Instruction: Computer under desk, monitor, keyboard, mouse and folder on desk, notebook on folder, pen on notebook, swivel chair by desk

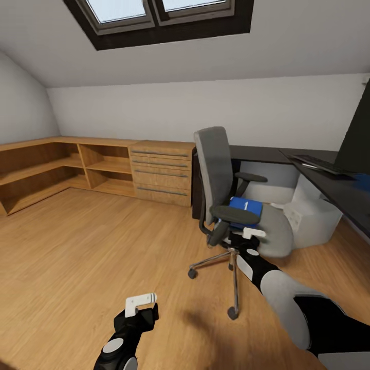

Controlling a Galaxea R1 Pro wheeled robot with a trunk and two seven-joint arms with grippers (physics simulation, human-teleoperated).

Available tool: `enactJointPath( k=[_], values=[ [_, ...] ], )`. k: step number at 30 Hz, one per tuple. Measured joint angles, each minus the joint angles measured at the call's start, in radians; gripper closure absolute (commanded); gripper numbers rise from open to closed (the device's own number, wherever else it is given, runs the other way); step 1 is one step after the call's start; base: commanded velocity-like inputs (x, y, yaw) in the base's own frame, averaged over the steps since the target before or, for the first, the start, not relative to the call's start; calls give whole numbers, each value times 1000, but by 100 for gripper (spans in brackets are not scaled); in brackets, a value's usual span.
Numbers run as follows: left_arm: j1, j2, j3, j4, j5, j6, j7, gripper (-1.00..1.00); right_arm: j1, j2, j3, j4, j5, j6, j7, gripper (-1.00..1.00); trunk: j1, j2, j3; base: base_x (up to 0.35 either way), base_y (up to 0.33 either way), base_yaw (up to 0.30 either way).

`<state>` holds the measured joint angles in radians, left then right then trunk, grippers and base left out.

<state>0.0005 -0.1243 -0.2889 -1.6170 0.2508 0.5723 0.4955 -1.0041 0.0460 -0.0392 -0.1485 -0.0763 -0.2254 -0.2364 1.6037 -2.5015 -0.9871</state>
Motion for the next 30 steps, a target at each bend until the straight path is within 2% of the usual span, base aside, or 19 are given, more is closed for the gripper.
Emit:
enactJointPath(
  k=[7, 24, 30],
  values=[
    [1, 0, 0, 0, -1, 0, 0, -100, 0, -1, 0, -1, 0, 0, 0, -100, 0, 0, 0, 0, 0, -68],
    [0, 1, 4, 0, 1, -1, 1, -100, 0, -6, -2, -4, 1, 2, -2, -100, 0, 0, 7, 0, 0, -269],
    [0, 1, 32, 0, 1, -1, 1, -100, 0, -7, -3, -4, 1, 2, -3, -100, 0, 0, 9, 0, 0, -285]
  ],
)
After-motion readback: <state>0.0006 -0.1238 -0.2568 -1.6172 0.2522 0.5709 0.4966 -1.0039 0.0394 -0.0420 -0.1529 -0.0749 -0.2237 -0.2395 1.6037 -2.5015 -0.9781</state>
